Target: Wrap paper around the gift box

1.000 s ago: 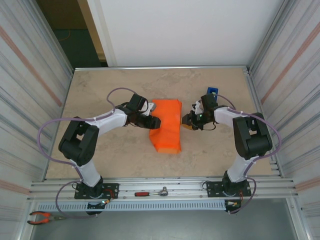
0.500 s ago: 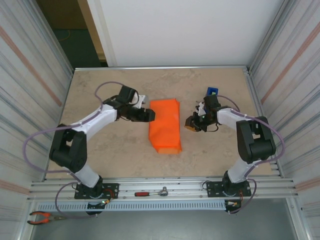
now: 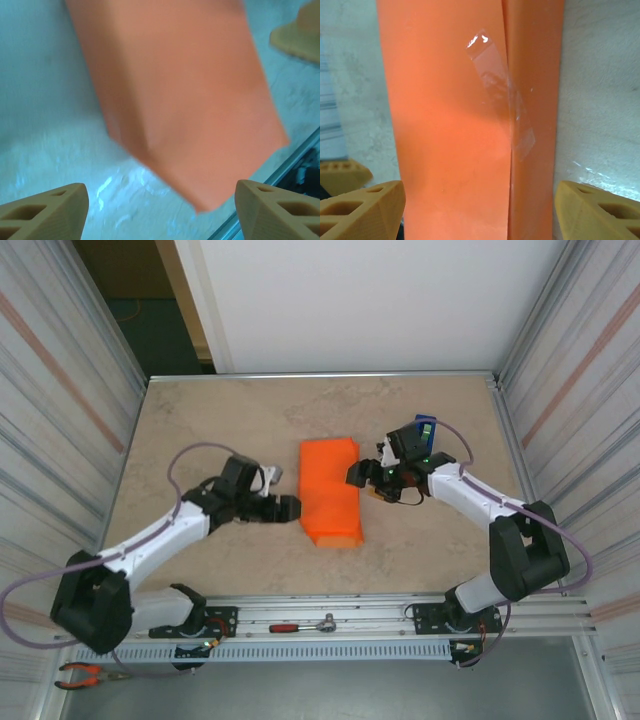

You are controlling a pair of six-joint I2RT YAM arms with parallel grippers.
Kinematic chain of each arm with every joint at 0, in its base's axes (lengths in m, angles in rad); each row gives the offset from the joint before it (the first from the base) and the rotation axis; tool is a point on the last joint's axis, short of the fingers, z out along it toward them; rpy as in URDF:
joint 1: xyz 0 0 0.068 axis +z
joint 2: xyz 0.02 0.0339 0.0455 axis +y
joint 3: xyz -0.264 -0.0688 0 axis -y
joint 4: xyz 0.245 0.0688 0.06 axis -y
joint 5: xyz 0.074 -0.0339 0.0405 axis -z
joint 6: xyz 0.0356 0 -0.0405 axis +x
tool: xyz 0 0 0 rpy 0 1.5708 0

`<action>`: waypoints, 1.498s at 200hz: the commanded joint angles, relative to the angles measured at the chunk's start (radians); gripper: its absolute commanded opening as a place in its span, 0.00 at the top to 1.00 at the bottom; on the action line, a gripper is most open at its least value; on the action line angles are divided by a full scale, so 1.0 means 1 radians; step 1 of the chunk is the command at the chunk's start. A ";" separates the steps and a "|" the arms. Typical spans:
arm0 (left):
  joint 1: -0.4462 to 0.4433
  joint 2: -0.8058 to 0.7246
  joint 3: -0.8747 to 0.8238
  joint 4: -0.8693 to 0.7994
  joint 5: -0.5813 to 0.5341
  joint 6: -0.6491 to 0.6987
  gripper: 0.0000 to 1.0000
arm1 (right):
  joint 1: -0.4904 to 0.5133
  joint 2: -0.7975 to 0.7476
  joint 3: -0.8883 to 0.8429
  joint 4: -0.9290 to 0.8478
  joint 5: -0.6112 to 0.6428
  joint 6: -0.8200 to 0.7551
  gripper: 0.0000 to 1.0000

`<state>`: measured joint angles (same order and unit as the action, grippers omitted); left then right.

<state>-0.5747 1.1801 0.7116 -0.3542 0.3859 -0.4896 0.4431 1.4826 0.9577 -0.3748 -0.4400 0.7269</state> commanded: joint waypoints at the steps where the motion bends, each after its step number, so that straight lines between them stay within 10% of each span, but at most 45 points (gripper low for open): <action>1: -0.109 -0.138 -0.086 0.022 -0.201 -0.094 0.22 | 0.044 0.020 0.012 0.002 0.090 0.064 0.23; 36: -0.359 -0.218 -0.211 0.078 -0.463 -0.224 0.19 | 0.074 0.072 0.011 0.023 0.109 0.069 0.23; 85: -0.612 0.039 -0.187 0.226 -0.763 -0.216 0.16 | 0.078 0.113 -0.009 0.049 0.115 0.067 0.24; 183: -0.620 0.428 -0.012 0.326 -1.067 -0.209 0.14 | 0.048 0.158 -0.008 0.036 0.104 0.028 0.27; 299: -0.620 0.058 -0.238 -0.034 -1.151 -0.529 0.13 | 0.014 0.172 -0.027 0.011 0.118 -0.011 0.31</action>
<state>-1.1973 1.3369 0.5213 -0.2741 -0.7094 -0.9157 0.4713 1.6295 0.9508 -0.3069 -0.3813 0.7464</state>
